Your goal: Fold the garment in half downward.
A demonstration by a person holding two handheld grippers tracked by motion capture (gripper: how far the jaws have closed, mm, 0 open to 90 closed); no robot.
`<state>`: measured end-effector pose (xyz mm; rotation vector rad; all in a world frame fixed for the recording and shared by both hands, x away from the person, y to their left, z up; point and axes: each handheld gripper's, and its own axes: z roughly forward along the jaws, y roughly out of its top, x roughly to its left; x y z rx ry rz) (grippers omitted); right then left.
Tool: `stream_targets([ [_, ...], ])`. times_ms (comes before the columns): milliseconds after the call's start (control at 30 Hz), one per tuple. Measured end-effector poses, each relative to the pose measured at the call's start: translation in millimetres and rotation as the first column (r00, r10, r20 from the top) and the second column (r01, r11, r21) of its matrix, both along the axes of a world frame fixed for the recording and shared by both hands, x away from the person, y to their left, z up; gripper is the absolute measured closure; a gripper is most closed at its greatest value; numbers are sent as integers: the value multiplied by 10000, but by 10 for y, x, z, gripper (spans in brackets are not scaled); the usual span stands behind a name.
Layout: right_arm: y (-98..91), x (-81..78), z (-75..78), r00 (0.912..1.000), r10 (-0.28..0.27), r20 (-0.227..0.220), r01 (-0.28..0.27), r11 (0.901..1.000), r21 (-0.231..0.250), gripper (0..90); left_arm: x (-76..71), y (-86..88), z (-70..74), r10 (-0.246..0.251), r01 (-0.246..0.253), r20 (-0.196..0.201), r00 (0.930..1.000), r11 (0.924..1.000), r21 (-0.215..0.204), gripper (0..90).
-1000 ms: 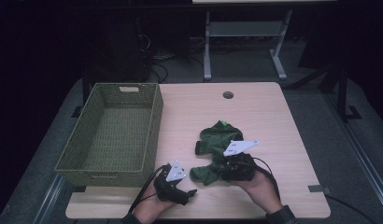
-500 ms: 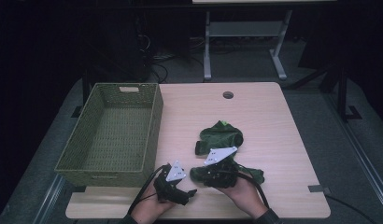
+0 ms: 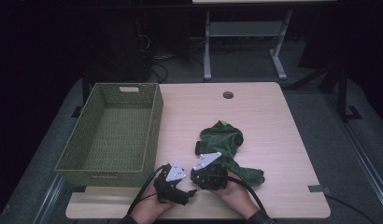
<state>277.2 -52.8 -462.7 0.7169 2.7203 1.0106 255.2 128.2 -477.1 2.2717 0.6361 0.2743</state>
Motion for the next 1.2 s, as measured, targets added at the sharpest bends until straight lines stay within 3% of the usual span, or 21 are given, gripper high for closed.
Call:
stream_targets([
  [133,6,-27,-2,9999,-149,23,149,9999,73,827,-1,-1,0,9,-9,-5,10000,10000,-9,126],
  [233,-2,-40,3,9998,74,164,-74,10000,7,845,1,-1,0,9,-9,14,10000,10000,-11,126],
  [333,-31,-60,70,9998,53,-177,-42,9983,580,843,1,0,0,9,-9,5,10000,10000,12,126],
  [500,-174,-63,220,9999,54,-158,-31,9896,1438,841,-5,-5,-3,62,-62,-48,10000,10000,-70,126],
  [633,-354,-68,327,9994,-273,-206,312,9754,2182,835,-6,-5,-3,68,-68,-54,10000,9999,-81,126],
  [767,-550,-59,411,9972,-719,-178,741,9623,2618,836,-6,-5,-3,68,-69,-57,10000,9999,-84,126],
  [900,-728,-35,447,9939,-1096,-106,1083,9558,2735,835,-6,-5,-3,66,-66,-52,10000,9999,-80,126],
  [1200,-1053,-18,395,9771,-2115,-223,2098,9416,2635,830,-6,-5,-3,66,-66,-52,10000,10000,-69,126],
])
